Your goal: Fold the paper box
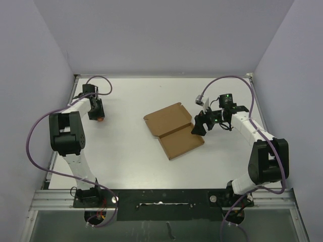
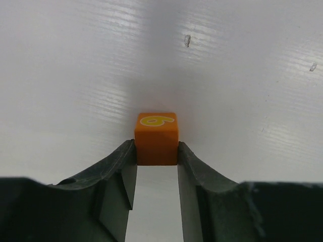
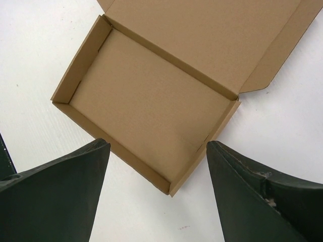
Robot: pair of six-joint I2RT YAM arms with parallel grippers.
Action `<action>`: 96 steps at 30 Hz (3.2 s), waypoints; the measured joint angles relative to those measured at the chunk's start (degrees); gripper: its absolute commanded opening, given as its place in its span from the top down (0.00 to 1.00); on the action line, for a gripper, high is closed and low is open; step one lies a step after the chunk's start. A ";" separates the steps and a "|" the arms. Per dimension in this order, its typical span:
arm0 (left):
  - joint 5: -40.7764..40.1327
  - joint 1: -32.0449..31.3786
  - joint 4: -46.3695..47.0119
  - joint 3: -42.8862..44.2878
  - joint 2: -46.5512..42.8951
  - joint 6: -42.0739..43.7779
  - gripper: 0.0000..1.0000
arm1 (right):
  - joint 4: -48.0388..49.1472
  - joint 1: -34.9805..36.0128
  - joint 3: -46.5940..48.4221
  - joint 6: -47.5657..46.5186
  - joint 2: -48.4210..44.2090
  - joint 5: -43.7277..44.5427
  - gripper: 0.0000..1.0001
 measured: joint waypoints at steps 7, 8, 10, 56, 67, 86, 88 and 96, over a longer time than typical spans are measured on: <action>-0.76 -0.76 -0.11 0.02 -0.02 -0.02 0.92 | -0.17 0.00 0.00 -0.02 0.00 0.00 0.20; -0.79 -1.05 -0.13 0.02 -0.09 -0.02 0.94 | -0.17 0.00 0.00 -0.02 0.00 0.00 0.20; -0.83 -2.03 -0.24 -0.04 -0.22 -0.33 0.96 | -0.20 0.02 0.00 -0.02 0.00 -0.02 0.20; 2.10 -57.31 26.95 -25.33 -23.43 -20.02 0.98 | -0.35 -0.02 0.00 -0.46 0.00 -0.20 0.20; 0.55 -57.42 25.68 -18.45 -12.83 -20.31 0.76 | -0.35 -0.35 0.00 -0.66 0.90 -0.20 0.20; -1.07 -57.42 25.05 -15.58 -8.72 -20.52 0.32 | -0.37 -0.81 0.00 -0.68 0.90 -0.22 0.20; -1.20 -57.42 26.14 -16.55 -9.60 -20.50 0.31 | -0.37 -0.94 0.00 -0.66 0.90 -0.39 0.20; -2.84 -56.52 33.75 -28.09 -25.31 -20.06 0.16 | -0.37 -1.68 0.00 -0.68 0.90 -1.73 0.20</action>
